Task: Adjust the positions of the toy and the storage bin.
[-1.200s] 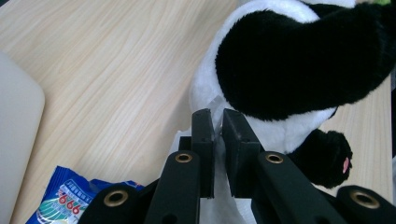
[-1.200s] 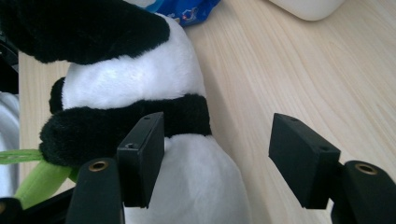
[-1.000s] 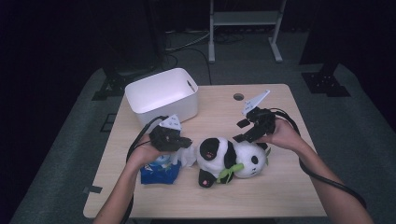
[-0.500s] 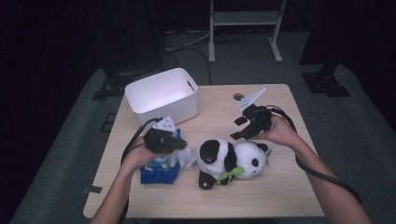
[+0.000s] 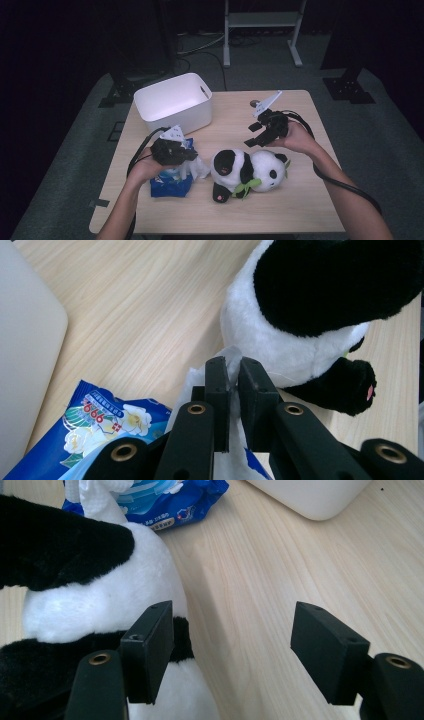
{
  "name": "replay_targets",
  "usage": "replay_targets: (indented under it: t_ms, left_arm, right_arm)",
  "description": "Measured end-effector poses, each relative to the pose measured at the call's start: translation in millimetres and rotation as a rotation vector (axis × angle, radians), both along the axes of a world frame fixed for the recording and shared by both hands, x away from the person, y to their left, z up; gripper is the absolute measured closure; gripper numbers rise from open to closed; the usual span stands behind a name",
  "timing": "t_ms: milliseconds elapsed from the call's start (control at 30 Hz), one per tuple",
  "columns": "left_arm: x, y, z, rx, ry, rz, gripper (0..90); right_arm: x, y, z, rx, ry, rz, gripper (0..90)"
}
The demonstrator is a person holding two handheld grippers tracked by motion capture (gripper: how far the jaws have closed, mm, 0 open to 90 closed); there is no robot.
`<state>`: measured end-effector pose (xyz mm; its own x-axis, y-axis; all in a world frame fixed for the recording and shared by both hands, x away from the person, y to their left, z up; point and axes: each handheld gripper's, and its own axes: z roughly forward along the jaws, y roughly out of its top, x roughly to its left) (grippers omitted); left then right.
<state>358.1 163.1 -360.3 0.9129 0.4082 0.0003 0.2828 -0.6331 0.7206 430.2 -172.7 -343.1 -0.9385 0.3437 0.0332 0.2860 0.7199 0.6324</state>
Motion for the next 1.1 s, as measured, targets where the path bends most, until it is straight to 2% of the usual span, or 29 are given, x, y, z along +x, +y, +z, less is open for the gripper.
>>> replay_targets:
  t_ms: [467,1100]
  left_arm:
    - [-5.3,10.5,-5.2,-0.008,0.006,0.014,82.7]
    - [-8.6,25.5,-9.9,-0.005,0.016,0.034,82.4]
  right_arm:
    - [9.9,14.0,3.2,0.005,-0.009,0.028,31.2]
    - [27.0,55.2,15.0,0.010,-0.049,0.125,31.1]
